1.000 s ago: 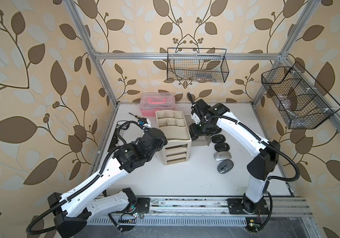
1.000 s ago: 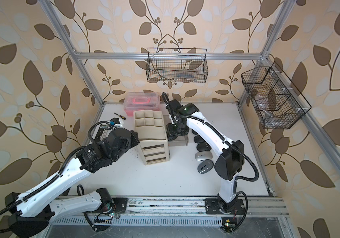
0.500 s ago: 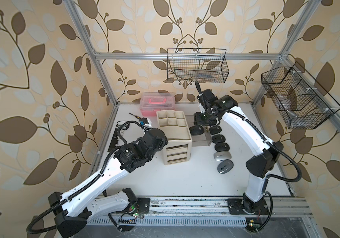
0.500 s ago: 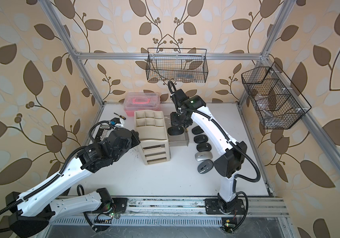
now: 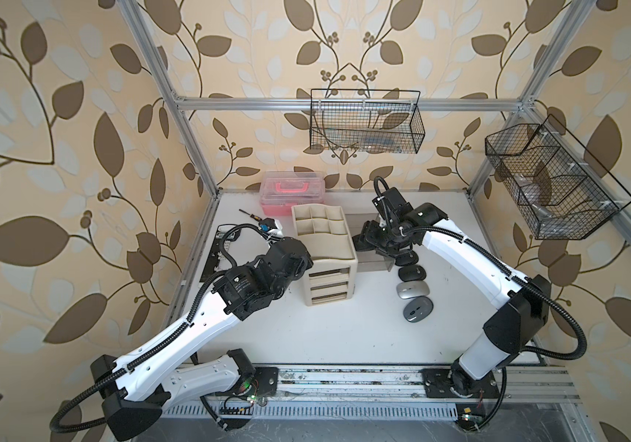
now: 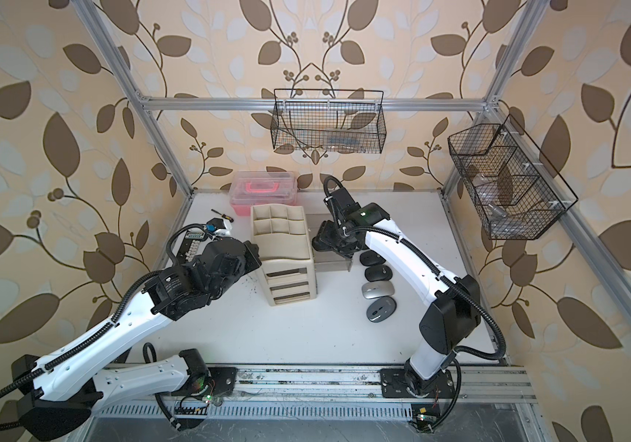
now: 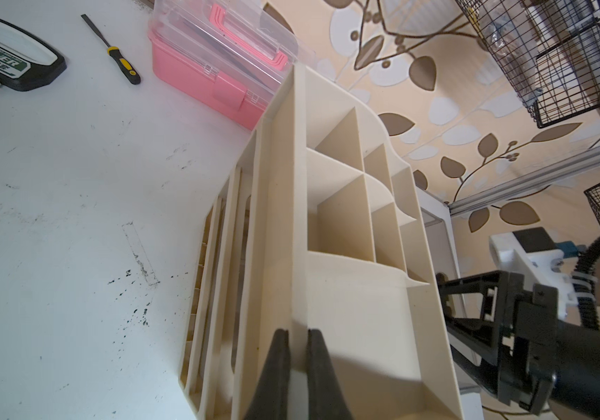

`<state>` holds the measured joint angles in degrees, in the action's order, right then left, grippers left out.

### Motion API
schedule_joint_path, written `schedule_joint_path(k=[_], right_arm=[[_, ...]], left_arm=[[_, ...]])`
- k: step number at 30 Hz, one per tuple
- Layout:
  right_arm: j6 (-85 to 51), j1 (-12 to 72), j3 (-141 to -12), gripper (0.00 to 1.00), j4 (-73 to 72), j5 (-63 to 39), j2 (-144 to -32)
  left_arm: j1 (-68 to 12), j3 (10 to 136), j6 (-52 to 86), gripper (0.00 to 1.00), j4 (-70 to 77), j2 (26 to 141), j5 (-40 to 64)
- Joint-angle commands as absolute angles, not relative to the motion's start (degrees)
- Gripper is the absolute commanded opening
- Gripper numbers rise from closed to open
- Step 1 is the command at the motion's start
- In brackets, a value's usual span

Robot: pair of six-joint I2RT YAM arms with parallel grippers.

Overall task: Take the mice out of the drawer
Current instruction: Pick up the mouse from the drawer.

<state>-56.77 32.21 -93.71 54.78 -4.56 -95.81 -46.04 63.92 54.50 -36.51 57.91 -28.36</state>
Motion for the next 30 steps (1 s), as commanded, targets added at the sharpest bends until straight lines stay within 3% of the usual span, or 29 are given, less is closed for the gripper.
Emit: schedule_joint_path(k=[1, 16, 30], right_arm=[[-62.5, 31.5, -93.3, 0.73, 52.7, -0.8, -97.4], [-60.9, 32.6, -106.1, 0.78, 61.0, 10.1, -109.4], [-57.9, 35.2, -113.5, 0.77, 65.2, 12.7, -115.2]], left_arm=[[-45.8, 64.0, 55.6, 0.00, -32.4, 57.2, -29.2], [-45.8, 63.4, 54.7, 0.00, -32.5, 56.0, -29.8], [-45.8, 62.8, 55.2, 0.00, -32.2, 56.0, -30.4]])
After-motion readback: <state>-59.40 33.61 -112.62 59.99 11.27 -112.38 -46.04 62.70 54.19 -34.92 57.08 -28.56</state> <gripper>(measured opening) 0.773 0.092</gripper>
